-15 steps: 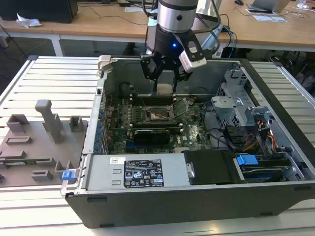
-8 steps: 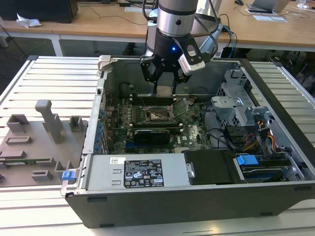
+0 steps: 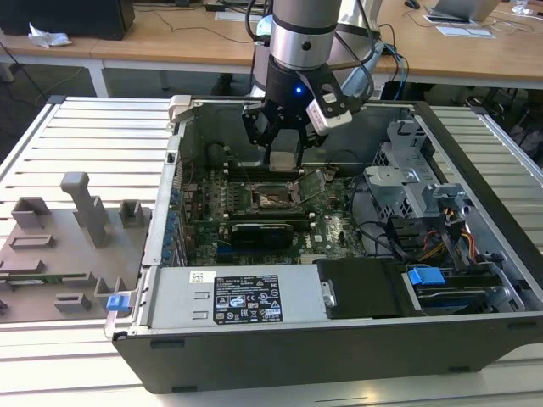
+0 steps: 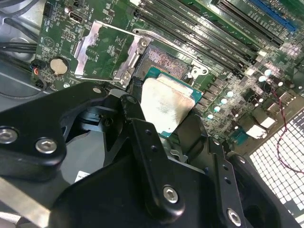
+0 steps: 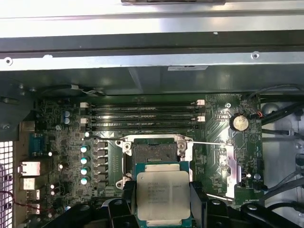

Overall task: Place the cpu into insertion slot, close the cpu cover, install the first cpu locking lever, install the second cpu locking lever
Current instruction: 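Place the cpu into insertion slot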

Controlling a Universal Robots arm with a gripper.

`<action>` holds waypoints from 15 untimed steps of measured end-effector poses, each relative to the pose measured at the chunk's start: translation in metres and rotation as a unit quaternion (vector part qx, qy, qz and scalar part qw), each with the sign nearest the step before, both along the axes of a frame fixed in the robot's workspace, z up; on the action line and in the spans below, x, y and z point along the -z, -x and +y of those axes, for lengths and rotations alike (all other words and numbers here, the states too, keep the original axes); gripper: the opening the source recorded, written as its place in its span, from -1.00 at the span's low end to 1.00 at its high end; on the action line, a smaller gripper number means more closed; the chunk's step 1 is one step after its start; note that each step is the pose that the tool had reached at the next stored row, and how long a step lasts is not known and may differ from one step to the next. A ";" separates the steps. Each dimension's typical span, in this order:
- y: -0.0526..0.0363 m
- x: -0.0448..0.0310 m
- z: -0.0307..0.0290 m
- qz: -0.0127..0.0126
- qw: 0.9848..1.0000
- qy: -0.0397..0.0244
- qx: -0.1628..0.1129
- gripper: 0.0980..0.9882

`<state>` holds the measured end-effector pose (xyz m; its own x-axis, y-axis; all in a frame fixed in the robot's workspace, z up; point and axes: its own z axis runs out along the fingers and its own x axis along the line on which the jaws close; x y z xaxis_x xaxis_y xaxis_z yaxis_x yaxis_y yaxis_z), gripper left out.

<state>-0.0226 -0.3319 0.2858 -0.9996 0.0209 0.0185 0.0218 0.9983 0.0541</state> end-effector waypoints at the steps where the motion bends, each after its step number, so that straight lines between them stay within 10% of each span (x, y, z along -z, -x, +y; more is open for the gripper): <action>1: 0.0000 0.0011 0.0001 0.000 1.000 0.000 0.000 0.00; 15: 0.0000 0.0048 0.0003 0.000 1.000 0.000 0.011 0.00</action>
<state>-0.0226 -0.3316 0.2810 -0.9989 0.0438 0.0185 0.0447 0.9976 0.0533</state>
